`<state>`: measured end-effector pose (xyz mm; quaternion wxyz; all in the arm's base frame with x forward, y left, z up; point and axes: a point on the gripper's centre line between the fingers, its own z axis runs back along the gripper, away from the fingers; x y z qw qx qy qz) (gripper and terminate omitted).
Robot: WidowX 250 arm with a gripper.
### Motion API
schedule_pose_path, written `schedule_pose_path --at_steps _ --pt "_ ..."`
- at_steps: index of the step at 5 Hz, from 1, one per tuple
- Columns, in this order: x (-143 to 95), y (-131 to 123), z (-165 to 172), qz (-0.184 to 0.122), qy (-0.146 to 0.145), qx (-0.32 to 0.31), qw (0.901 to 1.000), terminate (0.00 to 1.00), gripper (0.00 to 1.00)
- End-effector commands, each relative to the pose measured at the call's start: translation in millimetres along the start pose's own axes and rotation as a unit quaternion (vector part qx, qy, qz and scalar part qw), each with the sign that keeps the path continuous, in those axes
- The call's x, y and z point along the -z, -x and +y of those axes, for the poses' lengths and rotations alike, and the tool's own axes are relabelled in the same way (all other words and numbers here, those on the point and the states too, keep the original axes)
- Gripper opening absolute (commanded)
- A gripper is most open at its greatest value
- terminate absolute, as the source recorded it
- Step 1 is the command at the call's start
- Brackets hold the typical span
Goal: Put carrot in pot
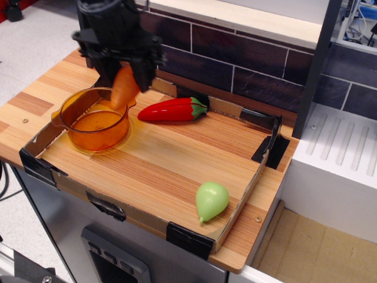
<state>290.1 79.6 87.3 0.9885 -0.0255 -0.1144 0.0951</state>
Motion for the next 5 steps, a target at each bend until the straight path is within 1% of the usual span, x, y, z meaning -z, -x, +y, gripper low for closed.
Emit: schedule_pose_path --at_steps 1,2,3,4,5 --pt "6 -10 35 0.002 -0.049 0.008 0.9987 0.00 0.00" --pt "13 -6 39 0.019 -0.056 0.011 0.9982 0.00 1.00" --pt "12 -7 44 0.029 -0.053 -0.002 0.9981 0.00 1.00" --pt "7 -11 47 0.032 -0.044 -0.011 0.9984 0.00 1.00" --pt "-4 -13 45 0.018 -0.041 -0.008 0.9990 0.00 1.00"
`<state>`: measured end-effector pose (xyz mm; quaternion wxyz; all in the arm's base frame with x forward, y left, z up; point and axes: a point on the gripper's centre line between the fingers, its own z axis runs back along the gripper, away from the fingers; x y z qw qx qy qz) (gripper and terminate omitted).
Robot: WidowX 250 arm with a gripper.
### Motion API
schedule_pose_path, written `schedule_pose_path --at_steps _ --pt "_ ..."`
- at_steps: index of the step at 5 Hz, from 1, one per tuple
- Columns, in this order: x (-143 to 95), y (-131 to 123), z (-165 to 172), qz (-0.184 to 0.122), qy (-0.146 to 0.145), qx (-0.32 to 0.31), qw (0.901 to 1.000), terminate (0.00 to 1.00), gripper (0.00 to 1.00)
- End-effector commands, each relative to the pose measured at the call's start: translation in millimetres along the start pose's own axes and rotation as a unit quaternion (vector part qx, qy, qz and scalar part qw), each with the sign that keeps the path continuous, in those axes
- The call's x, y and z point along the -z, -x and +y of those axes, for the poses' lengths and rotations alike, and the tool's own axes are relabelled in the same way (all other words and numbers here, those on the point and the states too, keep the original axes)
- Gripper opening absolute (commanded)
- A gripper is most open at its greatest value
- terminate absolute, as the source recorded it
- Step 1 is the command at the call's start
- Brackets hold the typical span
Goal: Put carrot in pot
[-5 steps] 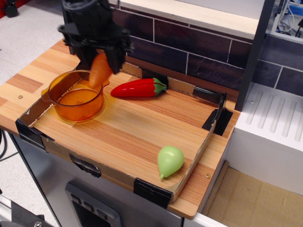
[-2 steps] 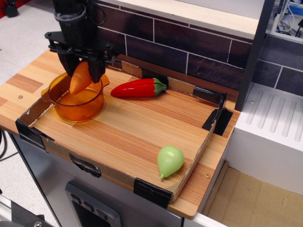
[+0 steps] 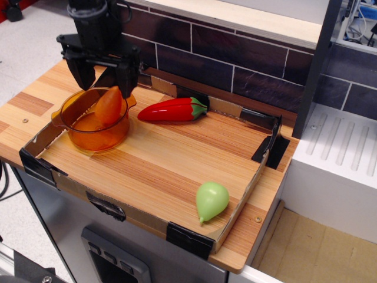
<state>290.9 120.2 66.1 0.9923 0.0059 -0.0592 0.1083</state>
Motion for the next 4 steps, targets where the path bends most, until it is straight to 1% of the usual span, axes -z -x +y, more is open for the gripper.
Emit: schedule_pose_path --at_steps 1,2,3,4 --pt "-51 -8 -3 -0.050 0.017 0.008 0.9986 0.00 1.00" --pt "-77 -11 -10 -0.055 0.039 0.016 0.9976 0.00 1.00" --pt "-77 -11 -10 -0.055 0.039 0.016 0.9976 0.00 1.00" --pt "-77 -11 -10 -0.055 0.039 0.016 0.9976 1.00 1.00"
